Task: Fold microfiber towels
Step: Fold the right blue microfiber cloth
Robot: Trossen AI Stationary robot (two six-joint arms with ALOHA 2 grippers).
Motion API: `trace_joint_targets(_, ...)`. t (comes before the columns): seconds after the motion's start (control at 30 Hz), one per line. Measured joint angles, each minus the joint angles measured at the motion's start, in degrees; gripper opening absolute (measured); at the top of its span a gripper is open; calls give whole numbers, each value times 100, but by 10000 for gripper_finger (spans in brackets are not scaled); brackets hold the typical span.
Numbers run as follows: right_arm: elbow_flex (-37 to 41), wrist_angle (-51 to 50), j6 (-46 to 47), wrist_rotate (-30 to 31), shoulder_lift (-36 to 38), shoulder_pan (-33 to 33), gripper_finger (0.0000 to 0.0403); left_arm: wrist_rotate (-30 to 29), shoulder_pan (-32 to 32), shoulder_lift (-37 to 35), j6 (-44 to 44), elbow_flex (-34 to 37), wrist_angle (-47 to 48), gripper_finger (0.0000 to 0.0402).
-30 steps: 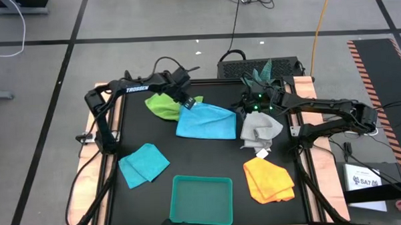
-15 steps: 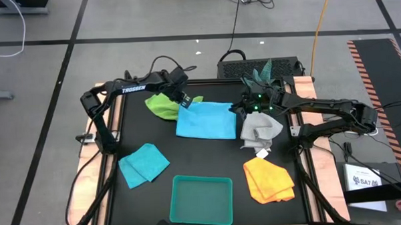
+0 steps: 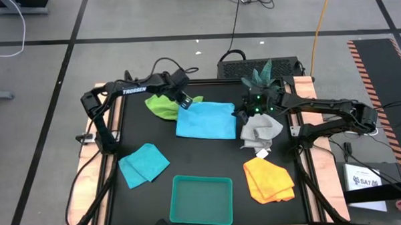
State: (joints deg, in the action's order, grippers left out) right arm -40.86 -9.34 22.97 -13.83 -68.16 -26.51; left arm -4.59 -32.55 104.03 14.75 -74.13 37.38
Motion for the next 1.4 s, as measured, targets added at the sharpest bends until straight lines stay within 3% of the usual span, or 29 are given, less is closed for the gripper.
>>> trace_joint_targets(0.27,0,-74,-123,-445,0,119,117,3,-73,-252,247,-7,70,181)
trace_joint_targets(0.53,0,-503,-160,-458,-143,711,73,-68,-236,-1073,255,-17,-15,184)
trace_joint_targets(0.8,0,-436,-132,-438,-839,1132,4,-102,-167,-1393,233,-24,-3,184)
trace_joint_targets(1.07,-2,346,5,173,-1560,1330,0,-102,43,-1360,56,-22,360,184)
trace_joint_targets(1.4,0,421,166,316,-2203,1420,0,-34,54,-1360,-64,-22,361,184)
